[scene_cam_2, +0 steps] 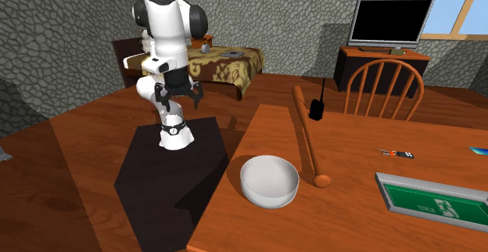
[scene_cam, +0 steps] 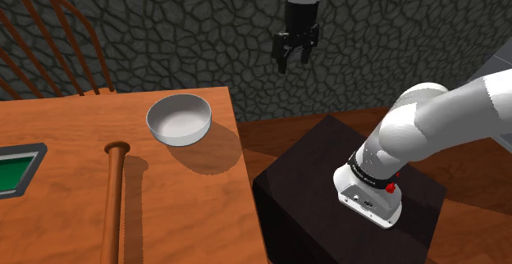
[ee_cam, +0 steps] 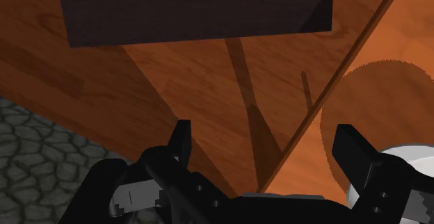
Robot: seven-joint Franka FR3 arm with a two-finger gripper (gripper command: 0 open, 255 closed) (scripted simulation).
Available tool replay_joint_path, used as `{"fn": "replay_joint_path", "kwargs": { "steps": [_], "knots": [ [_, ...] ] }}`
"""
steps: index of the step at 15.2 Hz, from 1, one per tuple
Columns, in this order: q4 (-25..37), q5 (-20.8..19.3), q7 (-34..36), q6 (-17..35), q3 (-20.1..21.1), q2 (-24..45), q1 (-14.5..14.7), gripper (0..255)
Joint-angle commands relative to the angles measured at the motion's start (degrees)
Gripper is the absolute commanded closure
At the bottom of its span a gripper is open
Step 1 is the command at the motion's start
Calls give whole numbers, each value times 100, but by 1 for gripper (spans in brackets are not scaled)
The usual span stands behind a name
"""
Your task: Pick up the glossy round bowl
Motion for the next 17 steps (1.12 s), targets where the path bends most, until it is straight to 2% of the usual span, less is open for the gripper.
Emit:
{"fn": "replay_joint_path", "kwargs": {
  "steps": [1,10,17],
  "knots": [
    [-34,82,110,426,140,293,33,0],
    [283,159,696,2167,781,1962,115,0],
    [975,-289,1348,3238,1173,3473,134,0]
  ]
}}
